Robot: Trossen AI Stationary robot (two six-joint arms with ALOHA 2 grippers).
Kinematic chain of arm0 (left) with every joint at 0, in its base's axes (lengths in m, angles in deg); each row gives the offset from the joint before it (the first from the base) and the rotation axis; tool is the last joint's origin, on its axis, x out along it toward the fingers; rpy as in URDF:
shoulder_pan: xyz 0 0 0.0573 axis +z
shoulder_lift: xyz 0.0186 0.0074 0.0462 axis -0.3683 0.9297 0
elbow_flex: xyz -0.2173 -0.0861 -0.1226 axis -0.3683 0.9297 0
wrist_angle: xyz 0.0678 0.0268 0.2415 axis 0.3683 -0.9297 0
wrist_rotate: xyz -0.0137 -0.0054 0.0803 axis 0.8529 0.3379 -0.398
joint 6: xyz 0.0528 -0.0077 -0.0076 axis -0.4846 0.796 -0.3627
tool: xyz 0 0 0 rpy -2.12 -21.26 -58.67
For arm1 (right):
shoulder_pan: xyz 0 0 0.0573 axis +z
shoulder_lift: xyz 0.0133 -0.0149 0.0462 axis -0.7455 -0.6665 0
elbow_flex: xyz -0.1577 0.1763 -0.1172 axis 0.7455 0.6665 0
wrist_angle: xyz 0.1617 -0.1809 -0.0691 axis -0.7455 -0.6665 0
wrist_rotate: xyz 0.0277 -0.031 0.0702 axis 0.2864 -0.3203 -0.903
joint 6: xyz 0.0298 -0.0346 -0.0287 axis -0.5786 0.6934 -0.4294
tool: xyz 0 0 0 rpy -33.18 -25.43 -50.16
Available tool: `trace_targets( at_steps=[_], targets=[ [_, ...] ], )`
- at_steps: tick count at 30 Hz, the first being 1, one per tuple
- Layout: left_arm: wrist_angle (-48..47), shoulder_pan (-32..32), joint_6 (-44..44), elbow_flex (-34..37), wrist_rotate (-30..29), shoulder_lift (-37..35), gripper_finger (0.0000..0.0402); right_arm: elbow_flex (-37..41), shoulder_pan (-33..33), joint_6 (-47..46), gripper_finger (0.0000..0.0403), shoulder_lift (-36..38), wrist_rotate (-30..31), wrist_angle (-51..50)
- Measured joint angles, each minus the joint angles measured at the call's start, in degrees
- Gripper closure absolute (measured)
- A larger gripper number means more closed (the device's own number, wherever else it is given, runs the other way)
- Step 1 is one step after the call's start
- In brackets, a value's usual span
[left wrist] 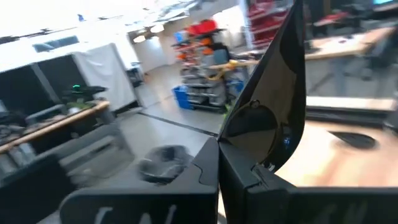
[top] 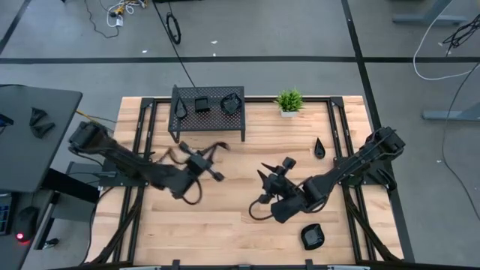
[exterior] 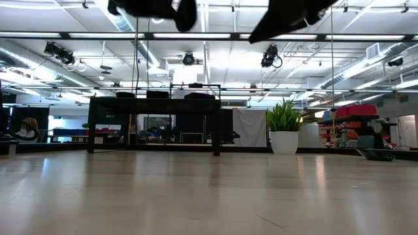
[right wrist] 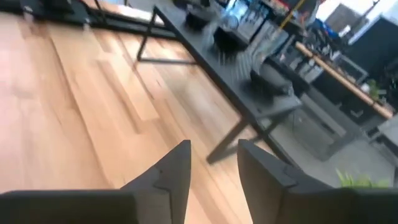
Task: Pick & Place Mini shaped plates
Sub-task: Stack the black drop shaped plate on top of the black drop shaped plates on the shelf
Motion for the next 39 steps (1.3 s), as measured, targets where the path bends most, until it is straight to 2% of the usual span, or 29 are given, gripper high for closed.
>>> trace_targets(
  at_steps=[3, 7, 11, 15, 22, 25, 28, 30, 31, 34, 36, 39],
  targets=[
    [-0.3, -0.1, -6.2, 0.0, -4.6, -6.6, 0.0401, 0.0, 0.1, -6.3, 0.0275, 0.0, -0.1, -5.2],
    [-0.1, 3.2, -16.4, -1.4, -12.3, -14.6, 0.0401, 0.9, 0.0, -9.8, 0.028, 0.0, -0.3, -6.3],
    [-1.0, 7.4, -25.6, -5.0, -12.9, -19.3, 0.0401, 2.4, -0.6, -10.0, 0.0285, 0.0, -0.3, -4.4],
    [-7.4, 11.0, -25.7, -7.8, -12.9, -22.0, 0.0401, 4.0, -1.2, -10.1, 0.0289, 0.0, -0.3, -1.2],
    [-13.3, 16.4, -24.4, -7.8, -12.4, -22.7, 0.0401, 5.1, -1.2, -9.8, 0.0289, 0.0, -0.4, 1.0],
    [-22.9, 17.8, -14.8, -7.8, -6.0, -22.4, 0.0401, 5.1, -1.2, -9.9, 0.0289, 0.0, -0.3, 1.3],
    [-39.5, 19.7, 7.3, -7.8, 10.4, -22.4, 0.0402, 5.1, -1.2, -9.6, 0.0289, 0.0, -0.3, 1.9],
    [-48.8, 23.1, 20.4, -8.0, 21.4, -22.4, 0.0401, 5.1, -1.2, -9.6, 0.0289, 0.0, -0.3, 2.1],
    [-52.9, 25.0, 24.7, -8.4, 24.4, -22.3, 0.0401, 5.1, -1.2, -9.6, 0.0289, 0.0, -0.3, 2.2],
    [-64.2, 30.6, 33.6, -10.7, 28.2, -22.3, 0.0401, 5.1, -1.2, -9.6, 0.0289, 0.0, -0.3, 2.6],
    [-75.1, 34.7, 39.2, -14.3, 31.6, -22.3, 0.0401, 5.1, -1.3, -9.6, 0.0289, 0.0, -0.3, 2.8],
    [-91.3, 43.3, 46.5, -20.8, 39.9, -22.0, 0.0401, 5.1, -1.4, -9.6, 0.0289, 0.0, -0.3, 3.3]
  ],
)
